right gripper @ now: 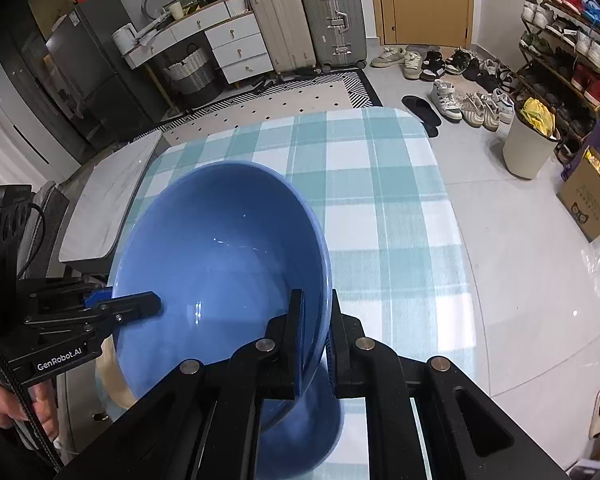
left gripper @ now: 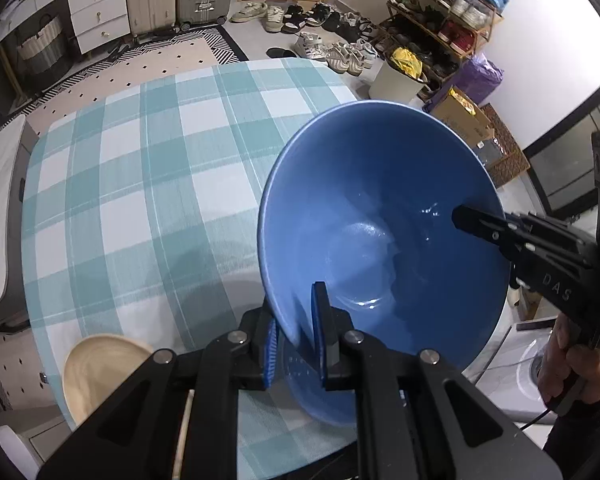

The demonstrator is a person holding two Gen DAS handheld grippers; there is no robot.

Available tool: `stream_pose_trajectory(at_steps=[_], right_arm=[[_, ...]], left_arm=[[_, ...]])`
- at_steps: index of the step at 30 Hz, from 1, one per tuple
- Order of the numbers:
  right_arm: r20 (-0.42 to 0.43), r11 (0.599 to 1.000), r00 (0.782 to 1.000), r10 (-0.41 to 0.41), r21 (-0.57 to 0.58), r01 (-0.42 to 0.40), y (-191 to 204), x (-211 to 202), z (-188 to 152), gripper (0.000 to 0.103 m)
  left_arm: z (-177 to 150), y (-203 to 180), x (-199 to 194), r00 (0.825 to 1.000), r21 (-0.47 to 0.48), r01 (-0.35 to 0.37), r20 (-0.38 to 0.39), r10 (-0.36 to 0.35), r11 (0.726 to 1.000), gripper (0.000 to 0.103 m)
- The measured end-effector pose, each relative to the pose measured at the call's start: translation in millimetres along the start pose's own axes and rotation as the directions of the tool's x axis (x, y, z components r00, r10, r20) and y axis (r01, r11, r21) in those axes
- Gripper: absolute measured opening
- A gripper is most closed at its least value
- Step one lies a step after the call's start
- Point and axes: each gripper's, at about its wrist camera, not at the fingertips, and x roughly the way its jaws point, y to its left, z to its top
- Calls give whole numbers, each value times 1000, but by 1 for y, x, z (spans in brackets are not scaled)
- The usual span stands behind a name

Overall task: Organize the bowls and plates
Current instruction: 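Carry the blue bowl with both grippers and lower it into the stacked bowls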

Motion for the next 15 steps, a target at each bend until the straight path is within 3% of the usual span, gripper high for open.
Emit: stream_pose_trajectory(at_steps=[15], right_arm=[[-45,1000,999,3,-22,-4,9,9,-42,9]], left_arm=[[-48,0,14,1000,9,14,-22,-14,1000,13]])
